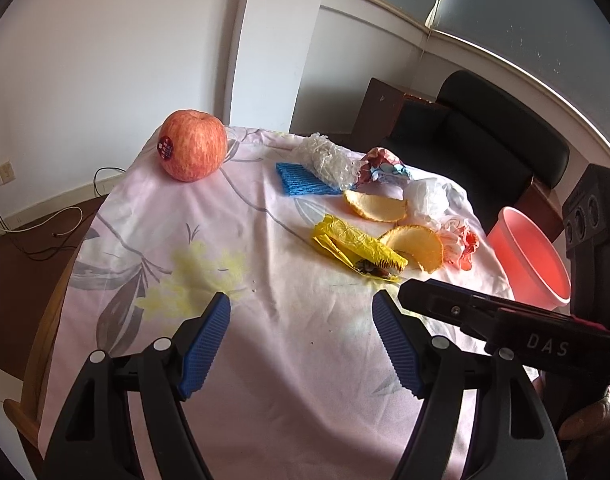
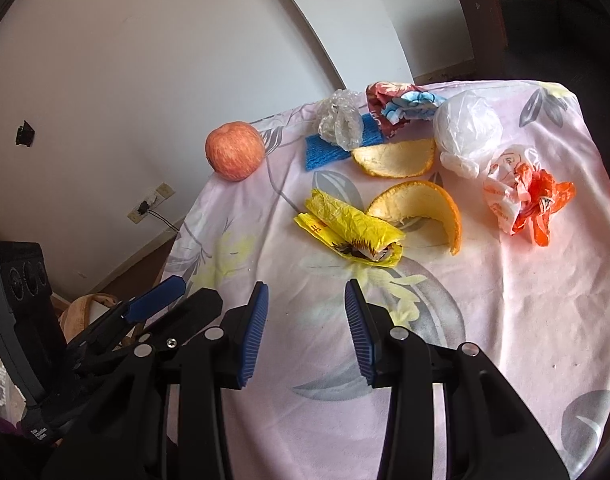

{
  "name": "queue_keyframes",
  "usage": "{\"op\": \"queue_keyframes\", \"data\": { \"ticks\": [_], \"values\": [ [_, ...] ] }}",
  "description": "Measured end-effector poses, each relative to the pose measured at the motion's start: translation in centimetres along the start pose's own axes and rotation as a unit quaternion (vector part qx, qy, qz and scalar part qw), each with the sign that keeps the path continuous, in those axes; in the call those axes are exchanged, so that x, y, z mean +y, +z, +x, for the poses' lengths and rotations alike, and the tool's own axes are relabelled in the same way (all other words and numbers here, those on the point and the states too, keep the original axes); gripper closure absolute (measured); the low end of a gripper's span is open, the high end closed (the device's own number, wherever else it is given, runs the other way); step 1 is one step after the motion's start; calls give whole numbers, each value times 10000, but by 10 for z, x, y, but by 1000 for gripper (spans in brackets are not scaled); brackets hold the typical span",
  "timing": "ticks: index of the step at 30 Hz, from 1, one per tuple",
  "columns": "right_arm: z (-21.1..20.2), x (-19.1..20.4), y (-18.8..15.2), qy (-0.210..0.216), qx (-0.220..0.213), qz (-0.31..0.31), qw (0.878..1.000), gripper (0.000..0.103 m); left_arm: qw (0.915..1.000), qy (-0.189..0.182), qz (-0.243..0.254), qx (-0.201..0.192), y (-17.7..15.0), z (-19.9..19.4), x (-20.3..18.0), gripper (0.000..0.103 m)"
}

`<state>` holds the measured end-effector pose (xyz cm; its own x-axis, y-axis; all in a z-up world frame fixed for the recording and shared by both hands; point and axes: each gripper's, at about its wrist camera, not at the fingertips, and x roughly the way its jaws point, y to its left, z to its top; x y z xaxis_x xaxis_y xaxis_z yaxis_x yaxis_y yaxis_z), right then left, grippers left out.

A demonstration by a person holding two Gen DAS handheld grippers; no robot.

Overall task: Collect trash
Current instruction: 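Bring both open grippers back over the remaining trash on the table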

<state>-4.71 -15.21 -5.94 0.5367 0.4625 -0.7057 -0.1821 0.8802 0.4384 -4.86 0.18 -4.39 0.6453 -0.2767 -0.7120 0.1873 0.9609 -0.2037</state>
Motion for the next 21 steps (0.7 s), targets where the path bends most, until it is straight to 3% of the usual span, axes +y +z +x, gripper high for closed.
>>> {"op": "queue_keyframes", "data": {
  "ticks": [8, 21],
  "values": [
    [-3, -4, 1, 10, -4, -83, 10000, 62, 9997, -212, -31, 149, 1, 9, -2, 31],
    [-12, -18, 6, -347, -299, -226, 9987, 57, 9999, -38, 3, 164, 12, 19, -1, 31]
  ]
}}
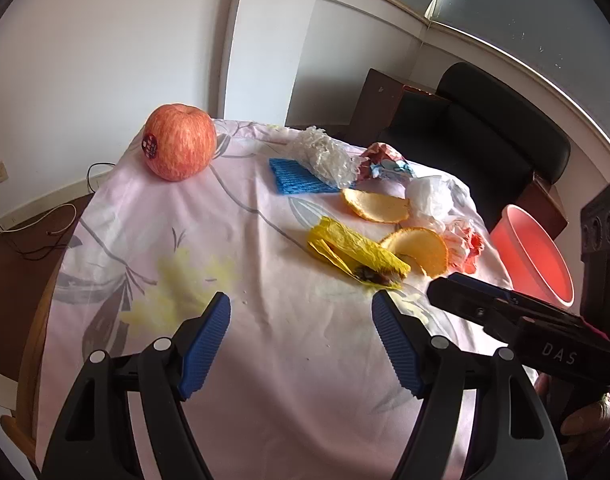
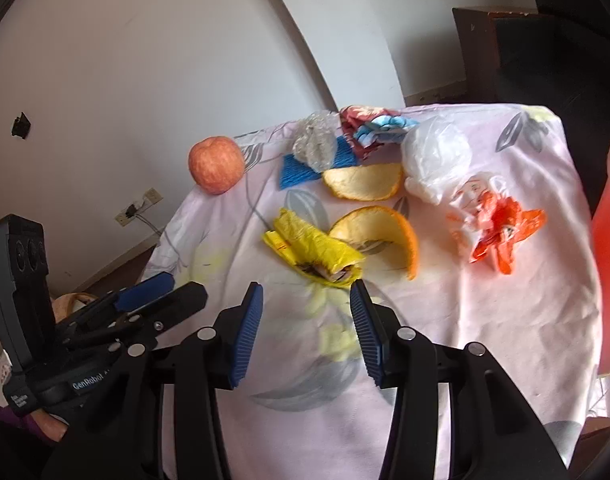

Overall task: Collect trash
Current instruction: 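Bring both open grippers back over the remaining trash on the table, then grasp the clear plastic bag with the left gripper while the right grasps the orange wrapper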

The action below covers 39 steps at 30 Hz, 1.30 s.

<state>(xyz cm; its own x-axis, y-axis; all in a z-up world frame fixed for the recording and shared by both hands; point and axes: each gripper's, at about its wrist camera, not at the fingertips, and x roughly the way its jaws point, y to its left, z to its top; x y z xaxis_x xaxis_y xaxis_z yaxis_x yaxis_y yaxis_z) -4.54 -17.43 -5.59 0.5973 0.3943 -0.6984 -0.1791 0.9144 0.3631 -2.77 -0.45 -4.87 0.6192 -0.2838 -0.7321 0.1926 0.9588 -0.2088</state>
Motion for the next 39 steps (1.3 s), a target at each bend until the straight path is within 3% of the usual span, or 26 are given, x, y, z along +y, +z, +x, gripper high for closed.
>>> {"op": "queue_keyframes", "data": {
  "ticks": [7, 17, 29, 39],
  "values": [
    [-7, -12, 4, -439, -283, -62, 9986, 57, 9998, 98, -188, -7, 10, 6, 15, 33],
    [-16, -32, 1, -695, -468, 110, 9964, 57, 9989, 43, -459, 35, 25, 16, 35, 45],
    [-26, -55, 7, -987, -765, 282, 9918, 57, 9994, -318, 154, 35, 67, 54, -4, 48],
    [-33, -71, 5, -1113, -880, 472, 9887, 57, 9995, -315, -47, 83, 117, 109, -24, 49]
  ]
}}
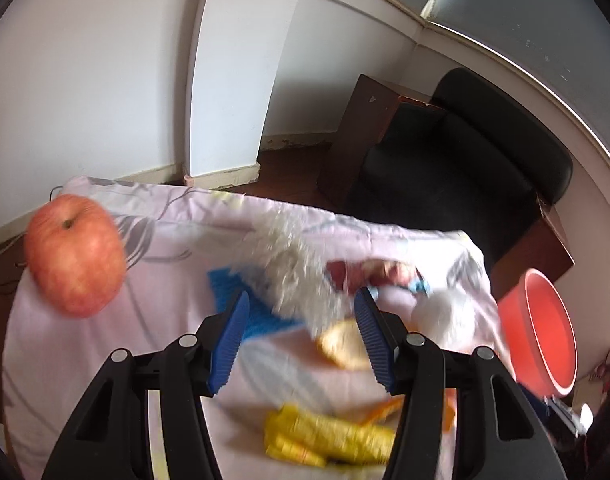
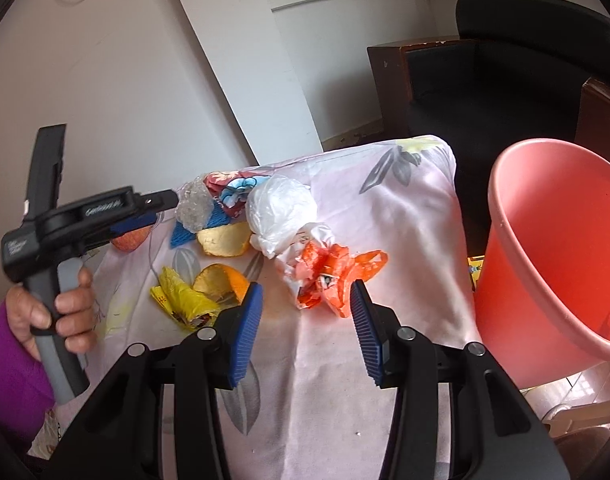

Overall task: Collect trash
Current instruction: 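Grasp the clear plastic bag with the left gripper while the right grasps the orange wrapper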

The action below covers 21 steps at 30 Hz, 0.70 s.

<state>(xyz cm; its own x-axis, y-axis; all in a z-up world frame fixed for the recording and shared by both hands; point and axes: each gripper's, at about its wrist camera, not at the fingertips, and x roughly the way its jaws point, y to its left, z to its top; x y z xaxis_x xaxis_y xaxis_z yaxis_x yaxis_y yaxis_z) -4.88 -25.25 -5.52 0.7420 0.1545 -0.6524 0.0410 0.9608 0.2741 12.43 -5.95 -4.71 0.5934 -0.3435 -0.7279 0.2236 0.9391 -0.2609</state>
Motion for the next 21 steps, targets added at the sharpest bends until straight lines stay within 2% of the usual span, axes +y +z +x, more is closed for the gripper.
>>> {"op": "queue_keyframes", "data": {
  "ticks": [3, 4, 6, 9, 17, 21],
  "values": [
    [0, -3, 1, 11, -27, 37, 10000, 57, 9998, 150, -59, 73, 6, 16, -1, 49],
    [1, -3, 1, 14, -26, 38, 10000, 57, 9997, 187, -81, 114, 7, 20, 0, 52],
    [3, -4, 2, 9, -1, 32, 10000, 56, 9995, 192, -125, 205, 5, 26, 3, 73],
    [6, -3, 2, 40, 44, 37, 10000, 54, 9996, 137, -181, 151, 0, 22, 9, 79],
    [19, -4, 8, 91, 71, 130, 9998, 53, 9997, -5, -153, -202, -12, -21, 18, 83],
    [22, 5, 12, -11, -14, -83, 10000, 53, 9994, -140, -184, -276, -19, -42, 20, 83]
  ]
}}
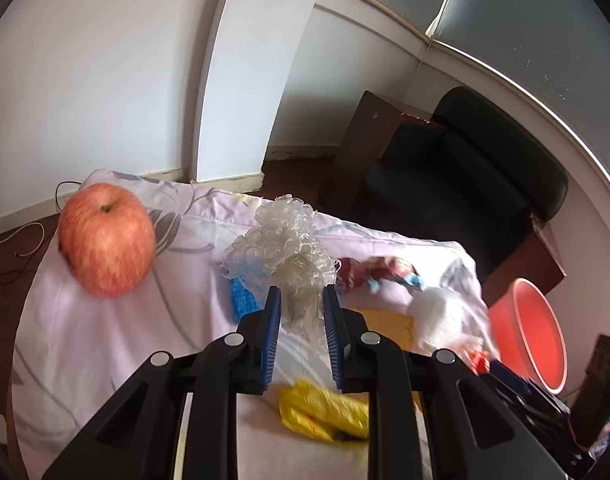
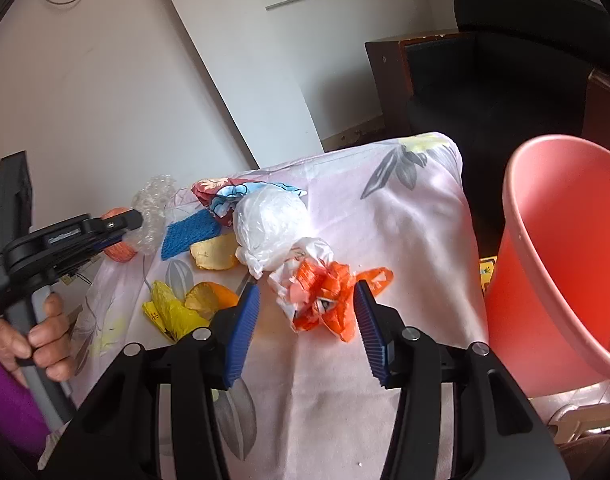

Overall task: Collect trash
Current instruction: 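Grasp the clear plastic bag with the left gripper while the right grasps the orange wrapper, then lift the plastic bag and orange wrapper toward the pink bucket with both grippers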

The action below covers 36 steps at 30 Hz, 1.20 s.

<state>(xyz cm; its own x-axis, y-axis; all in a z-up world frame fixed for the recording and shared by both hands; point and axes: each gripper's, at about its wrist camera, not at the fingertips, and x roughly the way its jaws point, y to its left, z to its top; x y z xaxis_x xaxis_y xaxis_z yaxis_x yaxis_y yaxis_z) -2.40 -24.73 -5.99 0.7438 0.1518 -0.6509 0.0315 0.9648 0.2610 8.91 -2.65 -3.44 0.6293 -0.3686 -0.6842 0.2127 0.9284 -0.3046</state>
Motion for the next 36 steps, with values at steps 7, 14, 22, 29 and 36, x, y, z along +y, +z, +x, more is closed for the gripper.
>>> {"op": "queue_keyframes", "data": {
  "ticks": [7, 14, 22, 29, 36],
  "values": [
    [10, 18, 13, -107, -74, -787, 9968, 53, 9998, -198, 78, 54, -16, -25, -7, 83],
    [19, -3, 10, -304, 216, -753, 9965, 53, 9994, -317, 107, 92, -29, -42, -10, 82],
    [8, -4, 4, -309, 187, -766, 9964, 53, 9989, -408, 224, 99, -39, -52, -24, 82],
    [-20, -14, -4, -46, 53, -276, 9996, 55, 9975, -462, 538, -42, -46, -67, -46, 82],
    [-61, -7, -8, 176, -271, -319, 9990, 55, 9953, -603, 750, -60, -53, -69, -78, 82]
  ]
}}
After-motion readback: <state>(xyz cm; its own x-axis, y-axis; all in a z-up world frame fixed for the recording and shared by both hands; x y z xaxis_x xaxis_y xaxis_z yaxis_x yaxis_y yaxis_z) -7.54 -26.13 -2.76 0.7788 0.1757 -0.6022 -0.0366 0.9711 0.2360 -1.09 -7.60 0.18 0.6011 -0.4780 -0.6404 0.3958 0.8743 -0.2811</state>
